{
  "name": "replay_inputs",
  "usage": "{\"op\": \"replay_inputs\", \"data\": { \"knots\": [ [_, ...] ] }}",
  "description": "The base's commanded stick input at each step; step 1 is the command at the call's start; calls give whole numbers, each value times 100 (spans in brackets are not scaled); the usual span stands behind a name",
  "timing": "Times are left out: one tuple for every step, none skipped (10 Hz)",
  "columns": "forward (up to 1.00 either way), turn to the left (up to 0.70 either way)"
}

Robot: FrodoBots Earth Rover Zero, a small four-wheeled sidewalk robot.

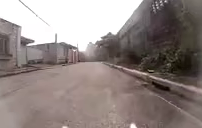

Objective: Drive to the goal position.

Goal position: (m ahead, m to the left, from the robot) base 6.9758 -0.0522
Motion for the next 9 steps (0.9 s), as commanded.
{"op": "replay_inputs", "data": {
  "knots": [
    [70, 1],
    [70, 1],
    [70, 1],
    [70, 1],
    [70, 1],
    [70, 1],
    [70, 1],
    [70, 1],
    [70, 1]
  ]
}}
